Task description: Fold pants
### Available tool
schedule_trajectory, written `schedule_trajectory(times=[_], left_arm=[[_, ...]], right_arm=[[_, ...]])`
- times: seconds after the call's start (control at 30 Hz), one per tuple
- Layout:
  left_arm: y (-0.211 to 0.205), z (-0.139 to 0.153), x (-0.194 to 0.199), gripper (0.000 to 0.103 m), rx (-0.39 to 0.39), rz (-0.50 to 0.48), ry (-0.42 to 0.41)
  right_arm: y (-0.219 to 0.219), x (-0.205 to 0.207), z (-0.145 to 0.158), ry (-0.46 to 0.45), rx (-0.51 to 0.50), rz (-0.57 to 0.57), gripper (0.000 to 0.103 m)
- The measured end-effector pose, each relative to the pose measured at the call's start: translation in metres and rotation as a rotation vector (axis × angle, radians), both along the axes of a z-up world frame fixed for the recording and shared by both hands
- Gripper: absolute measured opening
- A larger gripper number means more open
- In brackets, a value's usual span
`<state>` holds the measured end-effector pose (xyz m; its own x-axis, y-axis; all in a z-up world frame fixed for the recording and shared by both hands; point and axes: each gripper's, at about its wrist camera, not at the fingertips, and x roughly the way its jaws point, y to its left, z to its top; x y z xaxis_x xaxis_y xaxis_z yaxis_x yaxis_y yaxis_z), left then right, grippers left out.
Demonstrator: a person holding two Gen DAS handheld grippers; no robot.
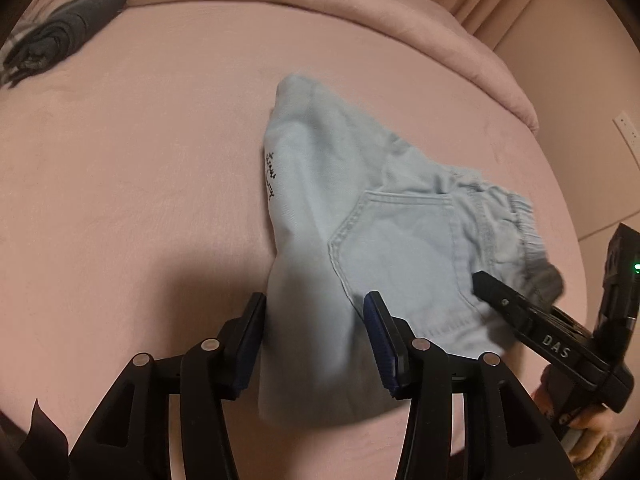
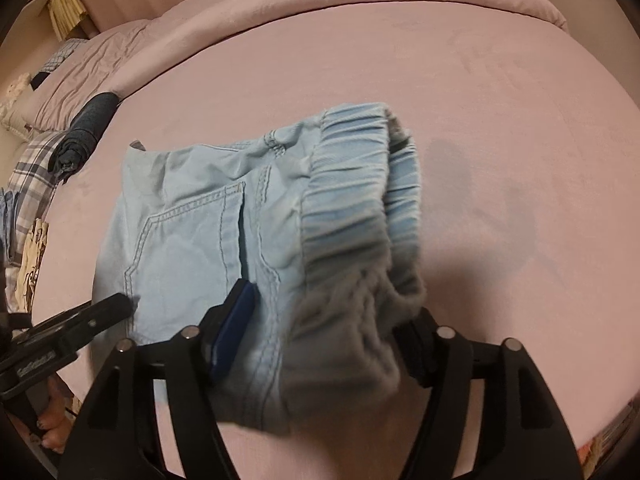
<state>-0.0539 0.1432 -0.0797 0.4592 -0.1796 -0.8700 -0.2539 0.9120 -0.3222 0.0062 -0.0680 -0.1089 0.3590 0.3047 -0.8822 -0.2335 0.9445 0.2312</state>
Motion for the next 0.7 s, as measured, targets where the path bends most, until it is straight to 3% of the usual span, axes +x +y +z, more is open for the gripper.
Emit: schedule_trajectory(times=[0.07, 0.23, 0.3, 0.47, 0.7], left_arm=[[0.002, 0.018, -0.013, 0.055, 0.022, 0.006, -0.036], [-0.003, 0.069, -0.036, 0.087, 0.107, 0.019, -0.174], [-0.007, 0.09, -0.049, 0.097, 0.158, 0.024, -0.24], [-0.032, 0.103, -0.03, 0.099, 0.326, 0.018, -0.268], [-0.046, 0.094, -0.033, 0.099, 0.302, -0.025, -0.226]], right_arm=[[0.002, -0.004, 0.01, -0.018, 0.007, 0.016, 0.074], [-0.001, -0.026, 0.063, -0.163, 0.045, 0.04, 0.096], [-0.003, -0.036, 0.082, -0.223, 0.063, 0.044, 0.099], [-0.007, -0.057, 0.111, -0.336, 0.034, 0.047, 0.102], [-0.007, -0.065, 0.112, -0.347, -0.001, 0.057, 0.102]])
